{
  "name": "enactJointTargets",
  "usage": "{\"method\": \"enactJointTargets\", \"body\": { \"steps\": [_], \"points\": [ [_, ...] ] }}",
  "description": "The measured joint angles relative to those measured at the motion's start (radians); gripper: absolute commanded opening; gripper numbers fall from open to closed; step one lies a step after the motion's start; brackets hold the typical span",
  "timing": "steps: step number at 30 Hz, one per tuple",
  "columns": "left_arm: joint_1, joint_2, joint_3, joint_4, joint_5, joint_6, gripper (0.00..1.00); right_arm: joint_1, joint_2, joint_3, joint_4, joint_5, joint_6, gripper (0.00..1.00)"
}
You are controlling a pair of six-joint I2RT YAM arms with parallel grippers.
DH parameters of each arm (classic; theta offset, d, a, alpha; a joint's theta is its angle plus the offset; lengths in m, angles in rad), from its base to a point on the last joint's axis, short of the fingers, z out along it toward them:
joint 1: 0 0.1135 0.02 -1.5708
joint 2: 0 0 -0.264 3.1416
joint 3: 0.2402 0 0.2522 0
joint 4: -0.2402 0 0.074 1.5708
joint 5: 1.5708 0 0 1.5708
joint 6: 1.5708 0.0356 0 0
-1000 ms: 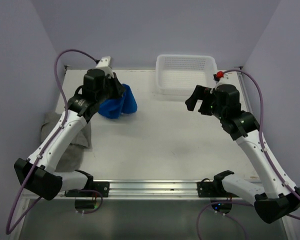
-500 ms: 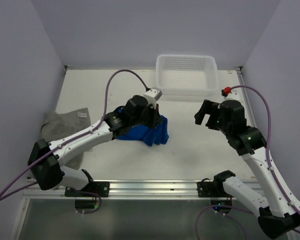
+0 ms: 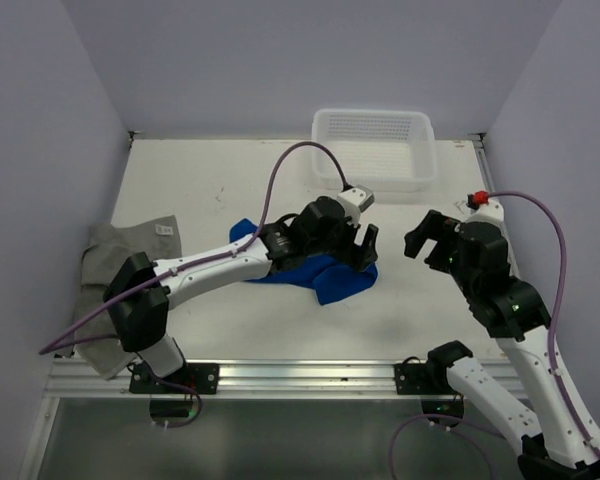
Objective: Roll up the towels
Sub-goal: Move the towel to the center of the board, then flatten the towel
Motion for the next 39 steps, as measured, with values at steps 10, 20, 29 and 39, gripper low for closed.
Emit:
{"method": "enactJointTargets", "body": {
  "steps": [10,20,29,39],
  "points": [
    [0.073,-0.378,-0.335,0.023,-0.185,-0.013,0.95,0.029,0.100,-0.346,0.209,-0.270,0.124,0.79],
    [0.229,-0.635,-0.631,-0.026,-0.358,-0.158,0.99,0.355,0.286,-0.391,0.347,-0.242,0.182,0.68],
    [0.236,-0.726,-0.673,-0.040,-0.451,-0.232,1.00,0.610,0.602,-0.202,0.370,-0.072,0.097,0.61],
    [0.243,-0.737,-0.681,-0.046,-0.467,-0.237,0.99,0.660,0.839,-0.129,0.370,0.053,0.072,0.53]
  ]
}}
